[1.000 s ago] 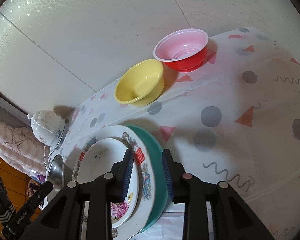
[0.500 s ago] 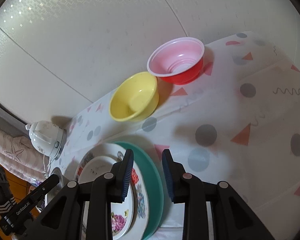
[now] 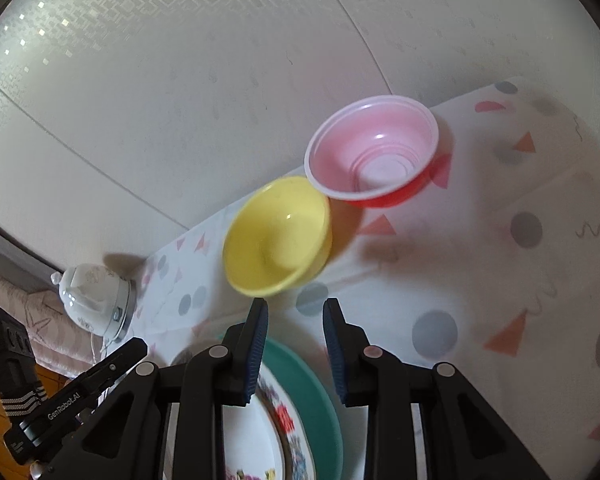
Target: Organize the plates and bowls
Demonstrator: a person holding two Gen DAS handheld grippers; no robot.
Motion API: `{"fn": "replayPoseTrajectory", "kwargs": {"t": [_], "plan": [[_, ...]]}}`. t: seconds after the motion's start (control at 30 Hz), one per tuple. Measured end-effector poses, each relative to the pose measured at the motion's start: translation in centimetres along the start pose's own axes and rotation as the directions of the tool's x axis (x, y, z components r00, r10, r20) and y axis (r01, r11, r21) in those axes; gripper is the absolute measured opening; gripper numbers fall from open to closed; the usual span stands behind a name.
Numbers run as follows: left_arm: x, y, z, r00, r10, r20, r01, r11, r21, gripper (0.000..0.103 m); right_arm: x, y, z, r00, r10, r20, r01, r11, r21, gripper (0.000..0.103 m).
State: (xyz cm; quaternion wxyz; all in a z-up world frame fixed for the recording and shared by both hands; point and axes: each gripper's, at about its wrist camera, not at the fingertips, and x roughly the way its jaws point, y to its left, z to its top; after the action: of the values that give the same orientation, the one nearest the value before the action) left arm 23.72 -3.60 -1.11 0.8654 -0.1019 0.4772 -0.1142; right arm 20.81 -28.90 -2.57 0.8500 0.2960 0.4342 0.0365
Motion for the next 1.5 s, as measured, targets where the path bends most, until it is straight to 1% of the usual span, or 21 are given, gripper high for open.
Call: {"fn": "replayPoseTrajectory", "kwargs": {"t": [0.07, 0.17, 0.3, 0.47, 0.53, 0.6, 0.67, 0.7, 0.77, 0.8, 0.83, 0.87, 0.93, 1.07, 1.1, 1.23, 1.27, 1.33, 1.4, 1.47, 1.5], "plan": [[0.7, -0.3, 0.7, 1.0, -0.014, -0.006, 0.014, 1.0, -0.009, 0.043, 0.5, -0.1, 0.6, 1.0, 0.001, 0.002, -0.001, 1.0, 0.012, 0.028], [1.8, -1.2, 1.7, 0.998, -0.063, -0.015, 0.063, 0.998, -0.002, 0.042, 1.3, -0.4, 1.5, 1.0, -0.005, 0.004, 0.005, 0.999, 0.041, 0.026], [3.3, -2.1, 2.9, 0.992, -0.118, -0.038, 0.118, 0.993, 0.007, 0.036, 2.2, -0.9, 2.5, 1.0, -0.012, 0.003, 0.011, 0.998, 0.062, 0.024], [5.5, -2.4, 4.3, 0.985, -0.159, -0.067, 0.157, 0.987, -0.029, 0.034, 3.6, -1.3, 3.2, 1.0, -0.026, -0.003, 0.026, 0.996, 0.08, 0.024], [6.5, -2.5, 4.8, 0.982, -0.173, -0.08, 0.169, 0.984, -0.052, 0.032, 4.1, -1.6, 3.4, 1.0, -0.022, -0.007, 0.022, 0.995, 0.094, 0.024], [7.4, -2.8, 5.1, 0.98, -0.169, -0.1, 0.165, 0.985, -0.051, 0.031, 4.7, -1.7, 3.5, 1.0, -0.02, -0.016, 0.022, 0.995, 0.096, 0.019], [8.3, -3.0, 5.3, 0.979, -0.168, -0.116, 0.163, 0.985, -0.055, 0.029, 5.3, -1.6, 3.6, 0.999, -0.022, -0.025, 0.024, 0.996, 0.089, 0.019], [8.7, -3.2, 5.4, 0.977, -0.174, -0.123, 0.169, 0.984, -0.051, 0.028, 5.5, -1.6, 3.6, 0.999, -0.026, -0.029, 0.028, 0.996, 0.086, 0.016], [9.4, -3.3, 5.4, 0.972, -0.181, -0.147, 0.177, 0.983, -0.046, 0.017, 5.9, -1.5, 3.6, 0.999, -0.023, -0.038, 0.026, 0.997, 0.073, 0.013], [9.5, -3.3, 5.3, 0.975, -0.172, -0.144, 0.168, 0.985, -0.039, 0.012, 6.0, -1.4, 3.6, 0.999, -0.028, -0.04, 0.03, 0.998, 0.061, 0.013], [9.6, -3.2, 5.3, 0.977, -0.161, -0.136, 0.159, 0.987, -0.03, 0.008, 6.0, -1.2, 3.7, 0.999, -0.036, -0.034, 0.038, 0.998, 0.049, 0.013], [9.6, -2.9, 5.3, 0.977, -0.166, -0.137, 0.162, 0.986, -0.036, 0.008, 6.0, -1.2, 3.7, 0.999, -0.038, -0.034, 0.04, 0.998, 0.043, 0.013], [9.3, -2.4, 5.1, 0.974, -0.178, -0.137, 0.172, 0.984, -0.056, 0.007, 6.1, -1.2, 3.9, 0.999, -0.023, -0.039, 0.025, 0.999, 0.047, 0.012], [7.9, -1.8, 4.8, 0.982, -0.159, -0.104, 0.156, 0.987, -0.037, 0.007, 6.4, 0.1, 3.9, 0.999, 0.013, -0.051, -0.012, 1.0, 0.014, 0.012], [7.6, -1.4, 4.6, 0.984, -0.145, -0.103, 0.141, 0.989, -0.042, 0.007, 6.7, 0.7, 3.8, 0.998, 0.024, -0.059, -0.024, 1.0, 0.002, 0.012], [7.1, -0.2, 4.2, 0.991, -0.104, -0.088, 0.1, 0.994, -0.054, 0.007, 8.1, 2.0, 3.4, 0.996, 0.013, -0.084, -0.017, 0.999, -0.037, 0.012], [7.2, 0.2, 4.1, 0.99, -0.105, -0.092, 0.099, 0.993, -0.061, 0.007, 8.5, 2.1, 3.3, 0.996, 0.006, -0.091, -0.009, 0.999, -0.039, 0.012], [7.1, 1.1, 4.2, 0.99, -0.108, -0.095, 0.099, 0.991, -0.093, 0.011, 8.8, 2.0, 3.4, 0.994, 0.027, -0.104, -0.029, 0.999, -0.016, 0.012], [6.9, 1.6, 4.3, 0.99, -0.109, -0.09, 0.098, 0.989, -0.113, 0.011, 8.7, 1.9, 3.4, 0.994, 0.024, -0.108, -0.026, 1.0, -0.017, 0.015], [6.8, 1.9, 4.5, 0.991, -0.106, -0.085, 0.096, 0.988, -0.121, 0.012, 8.7, 1.8, 3.4, 0.992, 0.035, -0.119, -0.035, 0.999, -0.001, 0.016], [6.8, 2.1, 4.6, 0.989, -0.121, -0.082, 0.109, 0.985, -0.133, 0.012, 8.6, 1.7, 3.4, 0.992, 0.036, -0.118, -0.036, 0.999, 0.003, 0.017]]}}
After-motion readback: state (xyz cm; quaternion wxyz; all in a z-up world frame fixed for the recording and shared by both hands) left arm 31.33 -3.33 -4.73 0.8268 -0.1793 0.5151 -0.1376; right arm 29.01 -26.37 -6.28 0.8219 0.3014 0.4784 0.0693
